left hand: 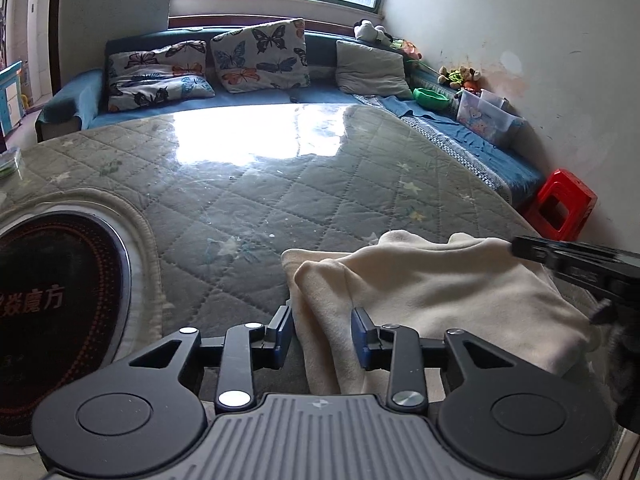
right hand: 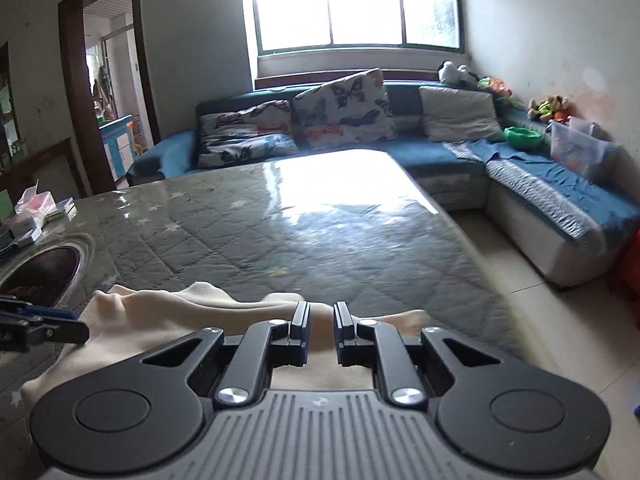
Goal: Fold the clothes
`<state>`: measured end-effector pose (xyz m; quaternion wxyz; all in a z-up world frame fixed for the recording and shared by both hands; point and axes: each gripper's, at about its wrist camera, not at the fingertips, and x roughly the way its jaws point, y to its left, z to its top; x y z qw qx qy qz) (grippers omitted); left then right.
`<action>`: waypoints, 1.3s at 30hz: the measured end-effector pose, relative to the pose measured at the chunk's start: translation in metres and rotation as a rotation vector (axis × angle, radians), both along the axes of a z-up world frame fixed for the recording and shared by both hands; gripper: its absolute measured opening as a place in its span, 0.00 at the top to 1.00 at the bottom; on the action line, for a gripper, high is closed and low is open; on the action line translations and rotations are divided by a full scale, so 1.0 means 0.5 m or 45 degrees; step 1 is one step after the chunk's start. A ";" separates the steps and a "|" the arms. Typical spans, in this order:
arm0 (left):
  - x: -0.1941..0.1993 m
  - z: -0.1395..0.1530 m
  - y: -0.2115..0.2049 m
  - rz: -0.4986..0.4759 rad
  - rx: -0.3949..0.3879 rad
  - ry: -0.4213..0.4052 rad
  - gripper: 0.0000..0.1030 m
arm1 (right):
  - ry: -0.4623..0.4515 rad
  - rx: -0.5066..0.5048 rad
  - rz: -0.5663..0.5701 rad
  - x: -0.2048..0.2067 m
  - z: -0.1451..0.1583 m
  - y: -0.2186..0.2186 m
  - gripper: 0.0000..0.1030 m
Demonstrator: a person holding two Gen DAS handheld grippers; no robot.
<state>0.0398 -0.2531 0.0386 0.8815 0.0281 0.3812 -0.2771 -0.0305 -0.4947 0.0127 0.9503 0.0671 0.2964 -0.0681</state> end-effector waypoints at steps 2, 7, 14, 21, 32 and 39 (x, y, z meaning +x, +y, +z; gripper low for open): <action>-0.007 0.002 0.003 -0.008 0.008 -0.015 0.61 | 0.018 0.009 0.008 0.022 -0.015 0.005 0.87; -0.024 0.006 0.004 -0.035 0.034 -0.047 0.60 | 0.061 -0.002 0.002 0.056 -0.045 0.009 0.83; -0.054 0.004 0.007 -0.072 0.061 -0.092 0.52 | 0.030 -0.034 0.033 0.002 -0.018 0.025 0.56; -0.072 -0.008 0.010 -0.082 0.081 -0.101 0.47 | 0.012 -0.067 0.073 -0.091 -0.017 0.060 0.40; -0.102 -0.021 0.025 -0.081 0.105 -0.126 0.40 | -0.060 -0.164 0.091 -0.173 -0.019 0.097 0.26; -0.122 -0.022 0.041 -0.063 0.102 -0.129 0.36 | -0.070 -0.219 -0.045 -0.171 -0.022 0.089 0.15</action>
